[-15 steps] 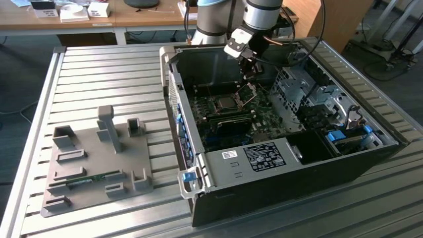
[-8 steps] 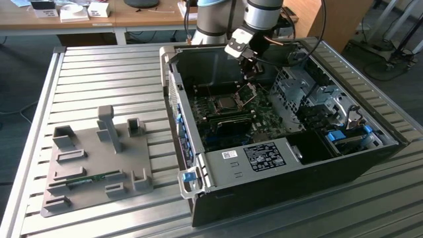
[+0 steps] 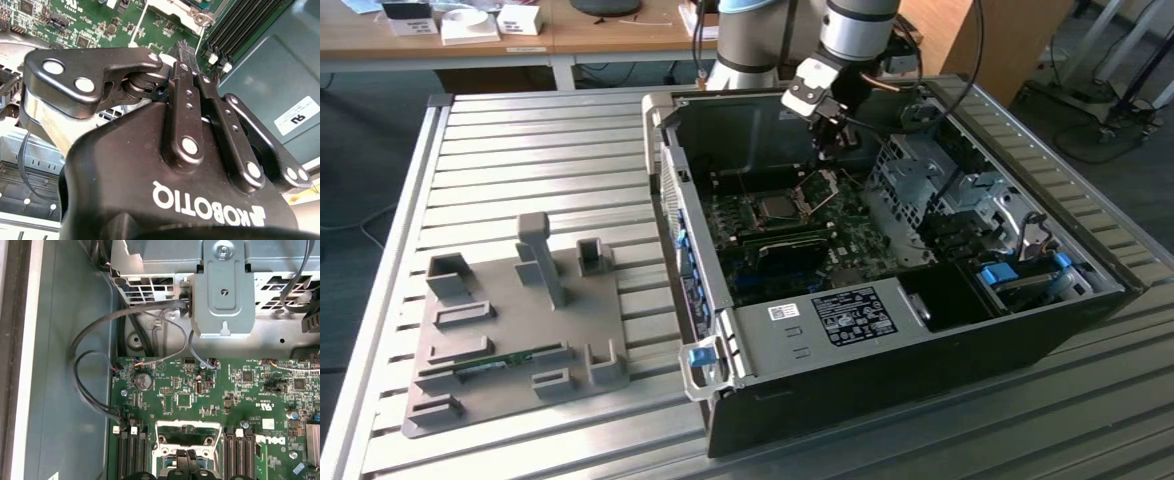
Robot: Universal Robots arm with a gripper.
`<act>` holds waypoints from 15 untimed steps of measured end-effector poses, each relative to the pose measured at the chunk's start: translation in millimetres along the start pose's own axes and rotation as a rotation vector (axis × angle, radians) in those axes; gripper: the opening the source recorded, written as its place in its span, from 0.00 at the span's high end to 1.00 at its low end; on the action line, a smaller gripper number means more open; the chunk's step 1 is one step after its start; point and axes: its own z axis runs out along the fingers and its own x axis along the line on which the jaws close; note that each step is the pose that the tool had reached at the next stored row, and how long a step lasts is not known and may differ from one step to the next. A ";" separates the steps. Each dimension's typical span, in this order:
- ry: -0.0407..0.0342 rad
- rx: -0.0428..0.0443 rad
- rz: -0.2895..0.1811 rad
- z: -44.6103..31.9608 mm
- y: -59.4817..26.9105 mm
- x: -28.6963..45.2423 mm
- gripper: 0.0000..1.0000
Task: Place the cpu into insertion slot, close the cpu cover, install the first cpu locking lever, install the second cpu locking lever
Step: 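Close the cpu cover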
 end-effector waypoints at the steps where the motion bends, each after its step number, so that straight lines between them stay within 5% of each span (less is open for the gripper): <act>1: 0.0000 0.0001 0.000 0.2 1.3 0.0 0.89; 15: 0.0001 0.0000 0.000 3.0 13.1 1.6 0.89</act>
